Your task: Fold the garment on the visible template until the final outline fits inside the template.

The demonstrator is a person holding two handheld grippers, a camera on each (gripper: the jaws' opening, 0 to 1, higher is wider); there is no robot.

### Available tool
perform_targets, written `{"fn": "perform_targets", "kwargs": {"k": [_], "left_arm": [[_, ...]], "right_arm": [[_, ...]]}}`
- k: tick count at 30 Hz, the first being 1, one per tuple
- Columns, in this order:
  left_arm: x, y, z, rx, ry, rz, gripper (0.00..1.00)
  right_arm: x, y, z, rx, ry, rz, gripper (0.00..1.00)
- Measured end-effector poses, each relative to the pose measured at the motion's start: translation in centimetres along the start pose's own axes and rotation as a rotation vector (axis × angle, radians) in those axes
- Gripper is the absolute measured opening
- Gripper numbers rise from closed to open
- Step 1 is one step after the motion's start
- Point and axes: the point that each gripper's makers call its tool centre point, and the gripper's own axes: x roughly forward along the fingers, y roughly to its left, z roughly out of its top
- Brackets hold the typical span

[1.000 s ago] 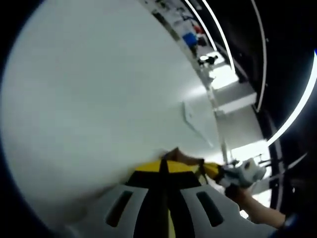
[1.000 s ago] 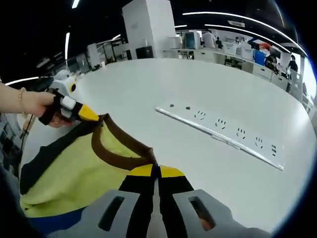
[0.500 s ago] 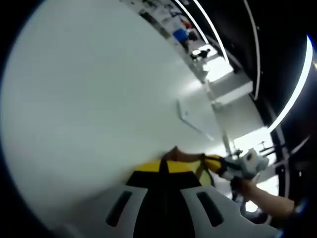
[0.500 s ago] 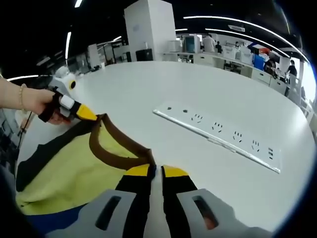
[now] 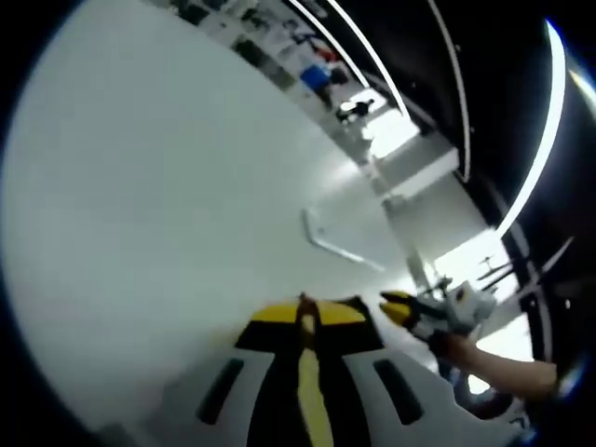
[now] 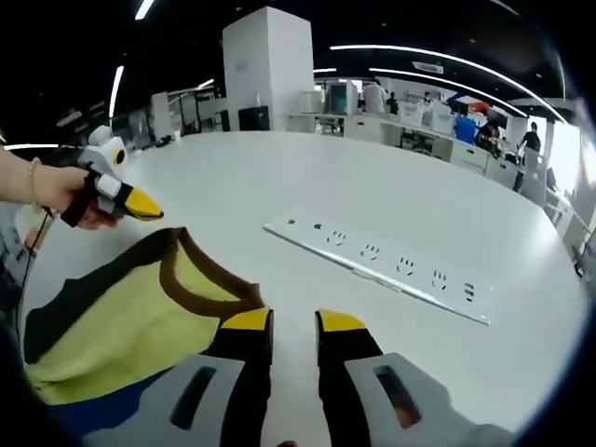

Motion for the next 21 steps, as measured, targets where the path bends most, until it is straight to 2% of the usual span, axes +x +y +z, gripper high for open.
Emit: {"fn": "perform_targets", "kwargs": {"k": [6, 12, 14, 18, 21], "left_arm": [[-1.7, -1.0, 0.0, 0.027, -0.005, -0.008, 0.02], [-3.5, -1.8, -0.6, 0.054, -0.003, -0.017, 0.01], [-4.3, -2.2, -0.9, 0.056, -0.008, -0.020, 0.01], [-5.6, -2.3, -1.1, 0.056, -0.018, -0.020, 0.00], [-6.7, -2.8, -1.6, 0.053, -0.027, -0.020, 0.00]], "right_arm": [[-1.9, -0.2, -0.1, 0.002, -0.013, -0.018, 0.25], [-3.9, 0.1, -0.3, 0.031, -0.014, -0.027, 0.38], [-4.4, 0.2, -0.3, 0.052, -0.026, -0.023, 0.47], [-5.5, 0.1, -1.1, 0.070, 0.017, -0.049, 0.60], [-6.4, 0.2, -1.2, 0.070, 0.017, -0.065, 0.73]]}}
